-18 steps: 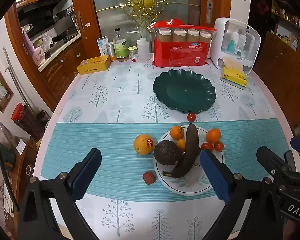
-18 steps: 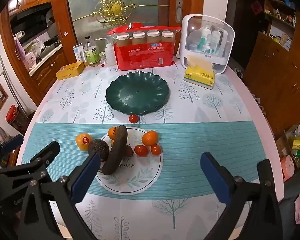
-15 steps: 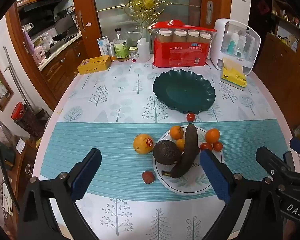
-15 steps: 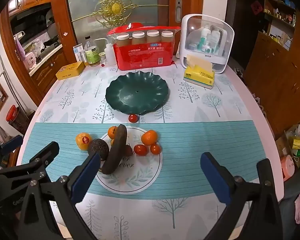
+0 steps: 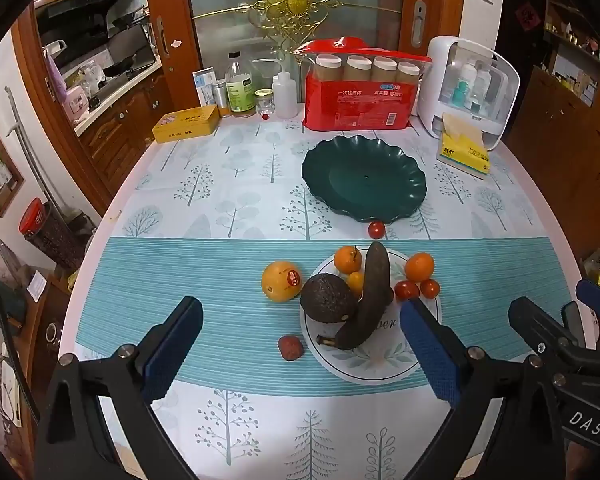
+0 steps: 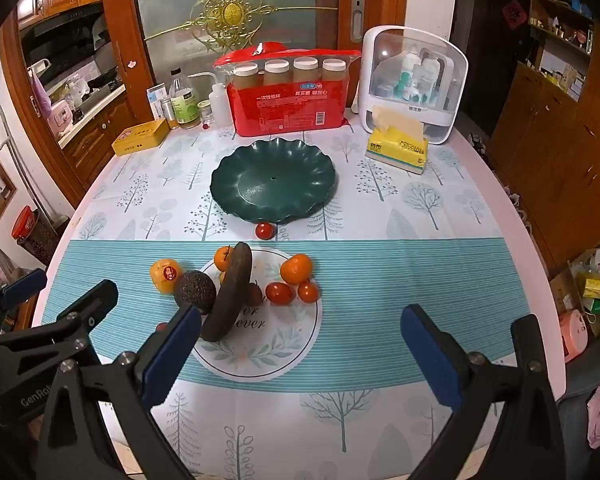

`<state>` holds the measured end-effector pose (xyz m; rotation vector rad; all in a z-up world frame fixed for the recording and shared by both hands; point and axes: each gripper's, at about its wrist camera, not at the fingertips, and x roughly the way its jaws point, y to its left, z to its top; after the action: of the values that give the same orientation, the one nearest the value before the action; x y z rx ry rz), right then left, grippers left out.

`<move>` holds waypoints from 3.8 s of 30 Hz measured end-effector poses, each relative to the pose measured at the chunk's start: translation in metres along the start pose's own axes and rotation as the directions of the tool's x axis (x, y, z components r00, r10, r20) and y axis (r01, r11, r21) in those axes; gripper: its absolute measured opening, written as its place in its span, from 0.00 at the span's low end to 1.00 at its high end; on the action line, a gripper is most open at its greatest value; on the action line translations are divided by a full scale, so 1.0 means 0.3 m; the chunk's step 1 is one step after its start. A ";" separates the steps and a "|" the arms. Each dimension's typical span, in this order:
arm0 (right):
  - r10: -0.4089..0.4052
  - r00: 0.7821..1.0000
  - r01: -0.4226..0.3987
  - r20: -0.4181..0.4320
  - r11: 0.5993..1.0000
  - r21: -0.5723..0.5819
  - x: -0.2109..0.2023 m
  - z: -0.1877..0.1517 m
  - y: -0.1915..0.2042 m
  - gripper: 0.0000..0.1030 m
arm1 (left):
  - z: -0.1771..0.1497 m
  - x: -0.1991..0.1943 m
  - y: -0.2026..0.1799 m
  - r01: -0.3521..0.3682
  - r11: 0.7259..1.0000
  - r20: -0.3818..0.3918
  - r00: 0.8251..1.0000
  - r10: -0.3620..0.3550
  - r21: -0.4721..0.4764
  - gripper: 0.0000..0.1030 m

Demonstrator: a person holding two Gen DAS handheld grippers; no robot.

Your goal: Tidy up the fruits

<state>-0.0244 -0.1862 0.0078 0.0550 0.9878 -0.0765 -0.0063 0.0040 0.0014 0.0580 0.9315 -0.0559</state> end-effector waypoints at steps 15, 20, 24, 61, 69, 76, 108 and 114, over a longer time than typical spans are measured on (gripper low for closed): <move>0.000 1.000 0.000 0.002 1.000 -0.002 -0.005 -0.003 -0.001 0.98 | -0.021 0.001 -0.014 0.003 1.000 -0.005 1.000 -0.003 -0.008 0.96; -0.001 1.000 0.001 0.004 1.000 -0.002 -0.009 -0.007 -0.003 0.98 | -0.022 -0.001 -0.011 0.003 1.000 -0.005 1.000 -0.003 -0.008 0.96; 0.002 1.000 -0.002 0.006 1.000 -0.002 -0.010 -0.008 -0.008 0.98 | -0.025 -0.010 -0.009 0.005 1.000 -0.003 1.000 -0.005 -0.012 0.96; 0.035 0.999 -0.035 0.033 0.999 -0.014 -0.046 0.000 0.004 0.98 | -0.026 -0.052 -0.031 -0.018 0.999 -0.002 1.000 0.018 -0.036 0.96; 0.082 0.996 -0.080 0.026 0.996 -0.045 -0.012 0.004 -0.024 0.98 | -0.036 -0.029 -0.050 -0.036 0.998 -0.013 0.999 0.035 -0.057 0.96; 0.121 0.992 -0.118 0.023 0.989 -0.086 0.025 -0.001 -0.032 0.97 | -0.064 -0.004 -0.058 -0.040 0.997 -0.021 0.999 0.038 -0.073 0.96; 0.182 0.965 -0.204 -0.186 0.973 -0.107 0.610 -0.022 -0.093 0.43 | -0.252 0.592 0.153 0.067 0.987 -0.245 0.964 -0.102 -0.149 0.79; 0.189 0.957 -0.222 -0.222 0.965 -0.137 0.674 -0.038 -0.066 0.33 | -0.256 0.608 0.120 0.095 0.988 -0.250 0.960 -0.123 -0.121 0.64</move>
<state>0.0753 -0.2131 -0.1675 0.0182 1.1884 0.2045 0.0434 0.0414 -0.1898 -0.0888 1.1954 -0.1019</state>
